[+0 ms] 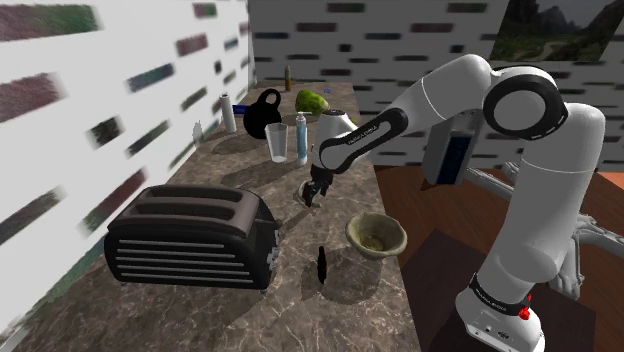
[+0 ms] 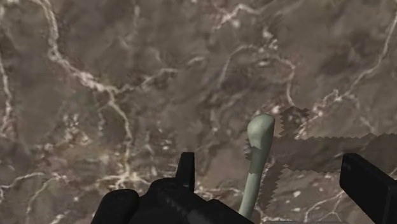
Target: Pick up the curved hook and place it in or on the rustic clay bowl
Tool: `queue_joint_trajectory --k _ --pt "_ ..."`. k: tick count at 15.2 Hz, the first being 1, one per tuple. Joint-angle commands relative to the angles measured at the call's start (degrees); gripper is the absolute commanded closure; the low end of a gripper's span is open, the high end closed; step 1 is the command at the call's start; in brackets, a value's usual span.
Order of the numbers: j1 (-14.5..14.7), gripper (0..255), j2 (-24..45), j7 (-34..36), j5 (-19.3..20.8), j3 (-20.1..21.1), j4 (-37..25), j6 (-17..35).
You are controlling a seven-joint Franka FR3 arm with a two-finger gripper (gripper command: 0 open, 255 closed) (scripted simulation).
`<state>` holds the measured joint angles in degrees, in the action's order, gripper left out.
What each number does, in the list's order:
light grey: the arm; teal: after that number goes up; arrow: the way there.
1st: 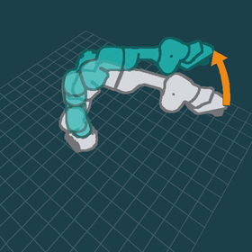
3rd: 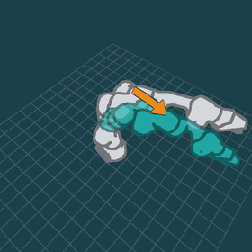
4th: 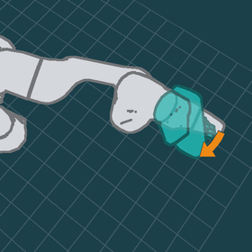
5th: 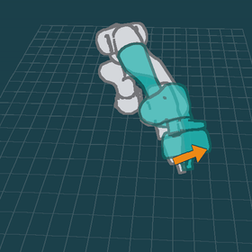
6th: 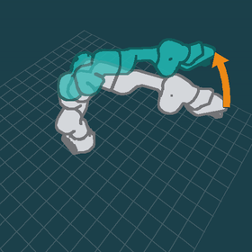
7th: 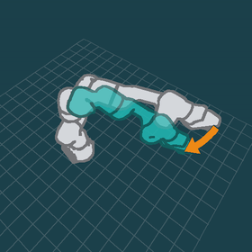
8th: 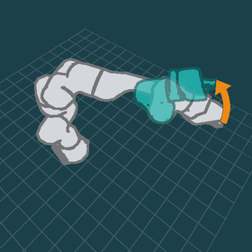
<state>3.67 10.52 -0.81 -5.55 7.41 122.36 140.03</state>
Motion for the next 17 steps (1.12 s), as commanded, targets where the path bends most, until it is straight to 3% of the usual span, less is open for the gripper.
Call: queue_joint_trajectory --k 1,11,12,17 --pt "0.1 0 1.4 0.1 0.1 0.0 -0.1 1.3" --pt "0.3 0 2.9 0.2 0.3 0.0 0.0 3.0" --pt "0.3 255 2.9 0.2 0.3 0.0 0.0 3.0" --pt "0.2 255 2.9 0.1 0.3 0.0 -0.2 2.7"
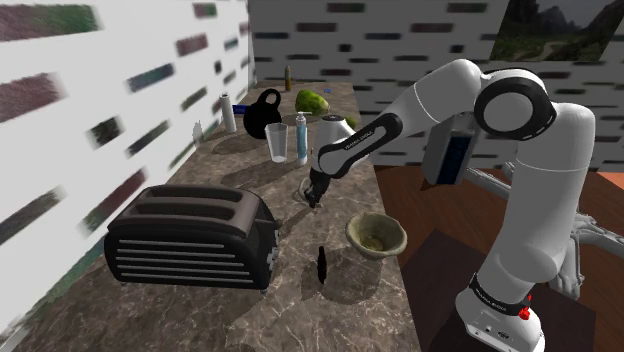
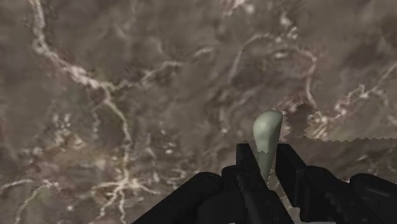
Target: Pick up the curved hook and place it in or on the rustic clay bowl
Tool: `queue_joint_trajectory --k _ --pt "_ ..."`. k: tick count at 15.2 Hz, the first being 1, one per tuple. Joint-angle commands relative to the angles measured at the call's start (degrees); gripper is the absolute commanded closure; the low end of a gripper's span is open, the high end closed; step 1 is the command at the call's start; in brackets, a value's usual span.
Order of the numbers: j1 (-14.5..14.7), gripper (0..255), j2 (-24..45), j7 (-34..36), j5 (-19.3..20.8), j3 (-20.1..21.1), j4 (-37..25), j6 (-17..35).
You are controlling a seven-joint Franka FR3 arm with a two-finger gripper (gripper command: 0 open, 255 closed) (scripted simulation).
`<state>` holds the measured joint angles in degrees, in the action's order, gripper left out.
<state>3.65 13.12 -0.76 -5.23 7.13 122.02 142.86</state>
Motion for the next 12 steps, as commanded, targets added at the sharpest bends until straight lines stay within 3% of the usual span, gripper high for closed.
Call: queue_joint_trajectory --k 1,4,12 --pt "0.2 255 0.3 -0.1 -0.1 0.2 0.3 0.0" --pt "0.3 255 0.3 0.1 -0.1 0.3 0.4 0.1" --pt "0.1 255 -3.5 0.4 -0.2 0.3 -1.4 -5.4"
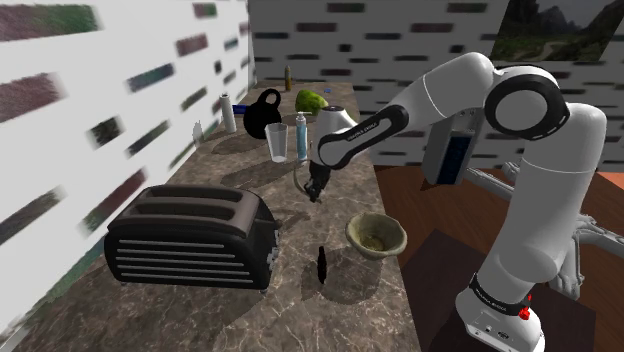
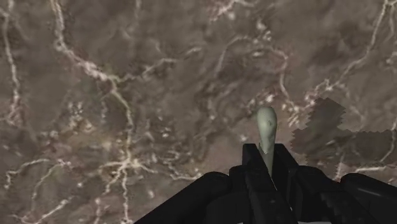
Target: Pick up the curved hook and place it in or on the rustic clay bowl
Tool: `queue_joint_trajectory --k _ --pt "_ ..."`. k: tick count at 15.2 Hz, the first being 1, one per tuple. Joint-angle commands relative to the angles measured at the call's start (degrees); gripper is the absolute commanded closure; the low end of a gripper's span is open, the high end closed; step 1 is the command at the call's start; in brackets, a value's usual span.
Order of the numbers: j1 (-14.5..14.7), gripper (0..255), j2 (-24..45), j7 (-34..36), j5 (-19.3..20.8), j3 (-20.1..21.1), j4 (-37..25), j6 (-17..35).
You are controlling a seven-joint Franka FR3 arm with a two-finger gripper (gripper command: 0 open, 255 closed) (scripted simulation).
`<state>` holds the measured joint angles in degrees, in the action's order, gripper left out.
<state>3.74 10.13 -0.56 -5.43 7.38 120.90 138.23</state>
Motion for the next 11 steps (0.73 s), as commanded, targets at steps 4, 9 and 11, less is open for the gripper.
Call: queue_joint_trajectory --k 4,9,11 --pt "0.0 255 -2.2 0.4 0.0 0.0 -1.4 -3.6" --pt "-0.1 255 -4.1 0.6 0.0 0.0 -3.2 -7.2" --pt "-0.1 255 -4.7 0.6 0.0 0.0 -3.9 -8.6"
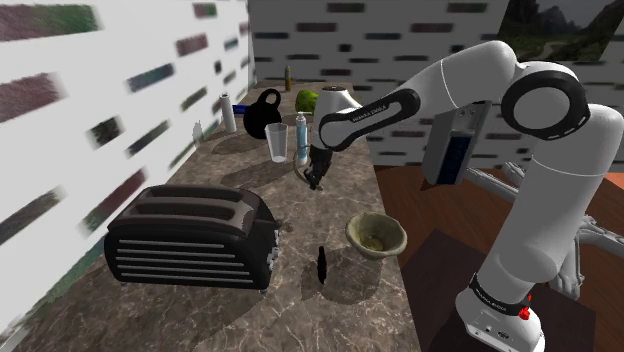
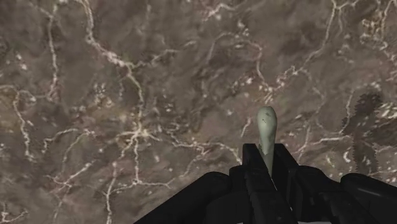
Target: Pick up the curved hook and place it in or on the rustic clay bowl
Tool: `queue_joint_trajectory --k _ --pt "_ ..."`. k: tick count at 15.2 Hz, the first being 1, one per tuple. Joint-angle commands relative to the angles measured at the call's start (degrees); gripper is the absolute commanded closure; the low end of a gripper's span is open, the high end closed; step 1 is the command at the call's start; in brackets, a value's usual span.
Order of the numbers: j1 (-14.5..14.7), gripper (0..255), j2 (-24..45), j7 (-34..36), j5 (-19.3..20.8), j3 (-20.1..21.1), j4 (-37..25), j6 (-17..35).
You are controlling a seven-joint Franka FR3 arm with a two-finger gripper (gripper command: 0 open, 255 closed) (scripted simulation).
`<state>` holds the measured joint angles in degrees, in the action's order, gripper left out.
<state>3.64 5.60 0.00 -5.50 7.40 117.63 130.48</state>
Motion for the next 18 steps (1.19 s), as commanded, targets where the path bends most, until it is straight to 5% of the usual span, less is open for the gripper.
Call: queue_joint_trajectory --k 1,14,18 --pt "0.0 255 -0.5 0.1 0.0 0.0 -1.1 -1.6" --pt "-0.2 255 -3.5 0.7 0.1 -0.1 -7.2 -10.7" --pt "0.9 255 -11.8 2.2 -1.0 0.9 2.5 -9.0"
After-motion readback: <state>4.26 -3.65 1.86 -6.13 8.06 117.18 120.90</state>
